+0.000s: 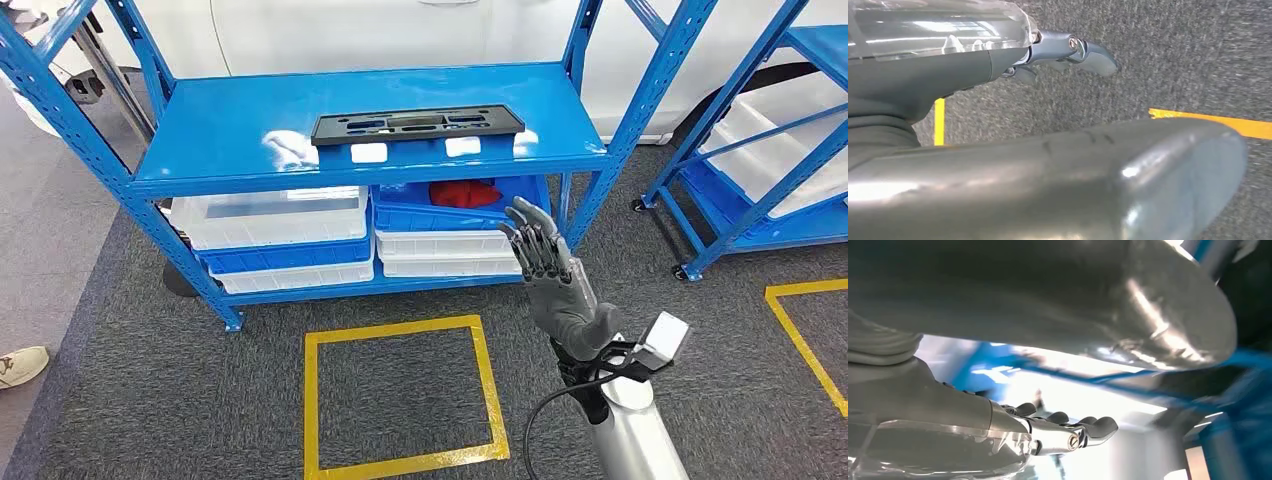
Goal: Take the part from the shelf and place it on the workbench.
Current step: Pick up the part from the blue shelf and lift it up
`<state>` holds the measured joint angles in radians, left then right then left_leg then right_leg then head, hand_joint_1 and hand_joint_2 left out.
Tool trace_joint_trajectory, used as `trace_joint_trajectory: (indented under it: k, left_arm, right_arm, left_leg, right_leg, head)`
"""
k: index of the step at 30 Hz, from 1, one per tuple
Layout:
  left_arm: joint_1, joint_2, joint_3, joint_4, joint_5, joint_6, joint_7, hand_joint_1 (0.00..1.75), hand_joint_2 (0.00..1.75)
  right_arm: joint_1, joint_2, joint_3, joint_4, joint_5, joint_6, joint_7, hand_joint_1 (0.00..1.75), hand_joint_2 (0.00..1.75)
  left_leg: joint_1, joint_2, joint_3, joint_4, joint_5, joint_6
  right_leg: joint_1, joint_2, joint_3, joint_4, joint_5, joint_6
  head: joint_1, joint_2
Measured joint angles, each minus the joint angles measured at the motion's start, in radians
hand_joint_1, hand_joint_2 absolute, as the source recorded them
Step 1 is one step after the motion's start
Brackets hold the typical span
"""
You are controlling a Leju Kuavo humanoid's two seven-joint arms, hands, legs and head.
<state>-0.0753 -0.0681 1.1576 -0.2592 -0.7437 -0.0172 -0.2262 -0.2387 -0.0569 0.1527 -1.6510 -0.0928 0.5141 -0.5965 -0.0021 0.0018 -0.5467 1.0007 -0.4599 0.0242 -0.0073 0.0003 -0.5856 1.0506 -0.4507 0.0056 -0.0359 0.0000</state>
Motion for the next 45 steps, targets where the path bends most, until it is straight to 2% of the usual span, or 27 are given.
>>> trace_joint_trajectory:
  k: [4, 7, 9, 11, 12, 13, 14, 15, 16, 17, 18, 22, 23, 24, 26, 27, 28, 29, 31, 33, 36, 38, 39, 42, 43, 44, 45]
  left_arm:
    - [-0.01, -0.003, 0.033, 0.005, -0.018, 0.0, -0.006, 0.0, 0.0]
    - [-0.018, -0.005, 0.064, 0.009, -0.037, 0.0, -0.012, 0.0, 0.0]
    - [-0.022, -0.006, 0.084, 0.012, -0.049, 0.0, -0.017, 0.0, 0.0]
    - [-0.023, -0.007, 0.103, 0.014, -0.058, 0.0, -0.02, 0.0, 0.0]
    - [-0.023, -0.007, 0.11, 0.015, -0.061, 0.0, -0.022, 0.0, 0.0]
    - [-0.023, -0.007, 0.117, 0.015, -0.063, -0.001, -0.023, 0.0, 0.0]
    - [-0.022, -0.007, 0.123, 0.016, -0.063, -0.001, -0.025, 0.0, 0.0]
    - [-0.023, -0.007, 0.128, 0.016, -0.064, -0.002, -0.026, 0.0, 0.0]
    - [-0.023, -0.007, 0.132, 0.017, -0.064, -0.003, -0.027, 0.0, 0.0]
    - [-0.024, -0.007, 0.135, 0.018, -0.064, -0.003, -0.028, 0.0, 0.0]
    - [-0.025, -0.008, 0.136, 0.019, -0.064, -0.004, -0.03, 0.0, 0.0]
    - [-0.025, -0.009, 0.142, 0.022, -0.066, -0.01, -0.033, 0.0, 0.0]
    - [-0.026, -0.009, 0.142, 0.022, -0.066, -0.012, -0.033, 0.0, 0.0]
    - [-0.027, -0.01, 0.143, 0.022, -0.067, -0.013, -0.033, 0.0, 0.0]
    - [-0.029, -0.01, 0.144, 0.022, -0.068, -0.015, -0.034, 0.0, 0.0]
    - [-0.029, -0.01, 0.145, 0.023, -0.068, -0.015, -0.034, 0.0, 0.0]
    - [-0.028, -0.01, 0.146, 0.023, -0.069, -0.015, -0.034, 0.0, 0.0]
    - [-0.027, -0.01, 0.146, 0.023, -0.069, -0.015, -0.034, 0.0, 0.0]
    - [-0.027, -0.012, 0.148, 0.025, -0.07, -0.015, -0.034, 0.0, 0.0]
    - [-0.029, -0.016, 0.149, 0.027, -0.07, -0.015, -0.034, 0.0, 0.0]
    - [-0.031, -0.017, 0.15, 0.028, -0.072, -0.013, -0.033, 0.0, 0.0]
    - [-0.032, -0.017, 0.15, 0.029, -0.073, -0.012, -0.034, 0.0, 0.0]
    - [-0.034, -0.017, 0.151, 0.029, -0.073, -0.011, -0.034, 0.0, 0.0]
    - [-0.033, -0.018, 0.151, 0.03, -0.073, -0.012, -0.034, 0.0, 0.0]
    - [-0.032, -0.018, 0.151, 0.03, -0.073, -0.012, -0.034, 0.0, 0.0]
    - [-0.031, -0.018, 0.151, 0.03, -0.073, -0.013, -0.034, 0.0, 0.0]
    - [-0.03, -0.017, 0.151, 0.03, -0.073, -0.014, -0.034, 0.0, 0.0]
  right_arm:
    - [-0.025, -0.005, 0.044, -0.076, -0.038, 0.02, -0.02, 0.0, 0.0]
    - [-0.047, -0.012, 0.084, -0.151, -0.078, 0.037, -0.04, 0.0, 0.0]
    - [-0.064, -0.015, 0.112, -0.195, -0.108, 0.048, -0.049, 0.0, 0.0]
    - [-0.074, -0.019, 0.136, -0.226, -0.141, 0.059, -0.052, 0.0, 0.0]
    - [-0.076, -0.022, 0.147, -0.237, -0.155, 0.063, -0.053, 0.0, 0.0]
    - [-0.078, -0.024, 0.155, -0.246, -0.167, 0.066, -0.053, 0.0, 0.0]
    - [-0.08, -0.026, 0.162, -0.253, -0.175, 0.067, -0.053, 0.0, 0.0]
    - [-0.082, -0.028, 0.166, -0.258, -0.181, 0.067, -0.053, 0.0, 0.0]
    - [-0.084, -0.03, 0.17, -0.263, -0.184, 0.067, -0.053, 0.0, 0.0]
    - [-0.086, -0.032, 0.174, -0.266, -0.187, 0.066, -0.053, 0.0, 0.0]
    - [-0.087, -0.035, 0.175, -0.269, -0.189, 0.065, -0.053, 0.0, 0.0]
    - [-0.085, -0.049, 0.178, -0.281, -0.193, 0.062, -0.053, 0.0, 0.0]
    - [-0.084, -0.053, 0.178, -0.283, -0.193, 0.062, -0.053, 0.0, 0.0]
    - [-0.082, -0.056, 0.178, -0.285, -0.193, 0.062, -0.053, 0.0, 0.0]
    - [-0.073, -0.061, 0.178, -0.287, -0.194, 0.063, -0.054, 0.0, 0.0]
    - [-0.067, -0.063, 0.178, -0.287, -0.194, 0.063, -0.054, 0.0, 0.0]
    - [-0.062, -0.065, 0.178, -0.287, -0.193, 0.063, -0.054, 0.0, 0.0]
    - [-0.059, -0.067, 0.178, -0.287, -0.193, 0.063, -0.054, 0.0, 0.0]
    - [-0.057, -0.07, 0.177, -0.289, -0.192, 0.063, -0.054, 0.0, 0.0]
    - [-0.055, -0.072, 0.177, -0.291, -0.189, 0.063, -0.055, 0.0, 0.0]
    - [-0.048, -0.074, 0.176, -0.292, -0.185, 0.066, -0.056, 0.0, 0.0]
    - [-0.044, -0.075, 0.175, -0.292, -0.182, 0.07, -0.057, 0.0, 0.0]
    - [-0.043, -0.075, 0.175, -0.291, -0.182, 0.071, -0.057, 0.0, 0.0]
    - [-0.033, -0.075, 0.174, -0.289, -0.176, 0.072, -0.057, 0.0, 0.0]
    - [-0.028, -0.075, 0.174, -0.288, -0.173, 0.071, -0.057, 0.0, 0.0]
    - [-0.024, -0.075, 0.174, -0.287, -0.169, 0.07, -0.056, 0.0, 0.0]
    - [-0.021, -0.074, 0.174, -0.287, -0.165, 0.068, -0.056, 0.0, 0.0]
  left_leg:
    - [-0.001, 0.001, -0.004, 0.001, -0.003, -0.015]
    - [0.0, 0.0, -0.007, 0.02, -0.019, -0.032]
    - [0.005, 0.0, -0.054, 0.12, -0.066, -0.044]
    - [0.011, 0.0, -0.131, 0.255, -0.112, -0.054]
    - [0.015, 0.0, -0.156, 0.289, -0.112, -0.058]
    - [0.018, 0.0, -0.161, 0.283, -0.089, -0.061]
    - [0.021, 0.0, -0.147, 0.239, -0.05, -0.062]
    - [0.023, 0.001, -0.119, 0.167, -0.005, -0.062]
    - [0.023, 0.0, -0.09, 0.102, 0.026, -0.06]
    - [0.021, 0.0, -0.067, 0.052, 0.04, -0.054]
    - [0.019, -0.001, -0.055, 0.024, 0.041, -0.047]
    - [0.017, -0.004, -0.039, 0.007, 0.023, -0.015]
    - [0.018, -0.005, -0.032, 0.005, 0.019, -0.009]
    - [0.017, -0.005, -0.026, 0.003, 0.015, -0.003]
    - [0.014, -0.005, -0.016, 0.003, 0.006, 0.005]
    - [0.011, -0.005, -0.011, 0.003, 0.0, 0.007]
    - [0.008, -0.006, -0.003, 0.003, -0.006, 0.008]
    - [0.006, -0.007, 0.007, 0.003, -0.013, 0.008]
    - [0.001, -0.008, 0.029, 0.002, -0.029, 0.006]
    - [-0.001, -0.008, 0.041, 0.0, -0.041, -0.002]
    - [-0.002, -0.006, 0.047, 0.008, -0.044, -0.017]
    - [0.0, -0.006, 0.035, 0.05, -0.055, -0.027]
    - [0.002, -0.006, 0.011, 0.095, -0.074, -0.032]
    - [0.012, -0.006, -0.1, 0.266, -0.142, -0.048]
    - [0.015, -0.006, -0.123, 0.286, -0.14, -0.052]
    - [0.017, -0.006, -0.128, 0.267, -0.114, -0.055]
    - [0.02, -0.006, -0.116, 0.213, -0.07, -0.057]
  right_leg:
    - [0.007, -0.001, 0.011, -0.036, -0.007, -0.007]
    - [-0.001, 0.0, 0.022, -0.049, -0.005, -0.019]
    - [-0.005, 0.0, 0.032, -0.056, -0.008, -0.026]
    - [-0.005, 0.0, 0.038, -0.056, -0.014, -0.029]
    - [-0.006, 0.001, 0.042, -0.056, -0.018, -0.028]
    - [-0.007, 0.003, 0.049, -0.055, -0.024, -0.026]
    - [-0.008, 0.004, 0.058, -0.055, -0.03, -0.023]
    - [-0.009, 0.005, 0.067, -0.055, -0.038, -0.019]
    - [-0.008, 0.005, 0.075, -0.054, -0.045, -0.013]
    - [-0.007, 0.006, 0.079, -0.053, -0.051, -0.007]
    - [-0.005, 0.006, 0.08, -0.053, -0.055, -0.001]
    - [-0.007, 0.005, 0.076, -0.029, -0.063, 0.022]
    - [-0.008, 0.005, 0.06, 0.004, -0.076, 0.025]
    - [-0.008, 0.005, 0.029, 0.057, -0.097, 0.027]
    - [-0.007, 0.005, -0.058, 0.187, -0.142, 0.03]
    - [-0.007, 0.005, -0.096, 0.232, -0.148, 0.028]
    - [-0.006, 0.005, -0.117, 0.243, -0.134, 0.025]
    - [-0.005, 0.004, -0.119, 0.215, -0.099, 0.019]
    - [0.003, 0.004, -0.083, 0.089, -0.003, 0.002]
    - [0.012, 0.002, -0.051, -0.009, 0.037, -0.011]
    - [0.013, 0.005, -0.033, -0.04, 0.037, -0.02]
    - [0.007, 0.005, -0.012, -0.053, 0.033, -0.028]
    - [0.005, 0.004, -0.003, -0.058, 0.03, -0.031]
    - [0.003, 0.004, 0.011, -0.059, 0.016, -0.035]
    - [0.003, 0.005, 0.017, -0.058, 0.011, -0.034]
    - [0.001, 0.006, 0.024, -0.057, 0.004, -0.032]
    - [0.0, 0.007, 0.034, -0.056, -0.003, -0.029]
  head:
    - [0.0, 0.0]
    - [0.0, 0.0]
    - [0.0, 0.0]
    - [0.0, 0.0]
    - [0.0, 0.0]
    - [0.0, 0.0]
    - [0.0, 0.0]
    - [0.0, 0.0]
    - [0.0, 0.0]
    - [0.0, 0.0]
    - [0.0, 0.0]
    - [0.0, 0.0]
    - [0.0, 0.0]
    - [0.0, 0.0]
    - [0.0, 0.0]
    - [0.0, 0.0]
    - [0.0, 0.0]
    - [0.0, 0.0]
    - [0.0, 0.0]
    - [0.0, 0.0]
    - [0.0, 0.0]
    - [0.0, 0.0]
    - [0.0, 0.0]
    - [0.0, 0.0]
    - [0.0, 0.0]
    - [0.0, 0.0]
    - [0.0, 0.0]
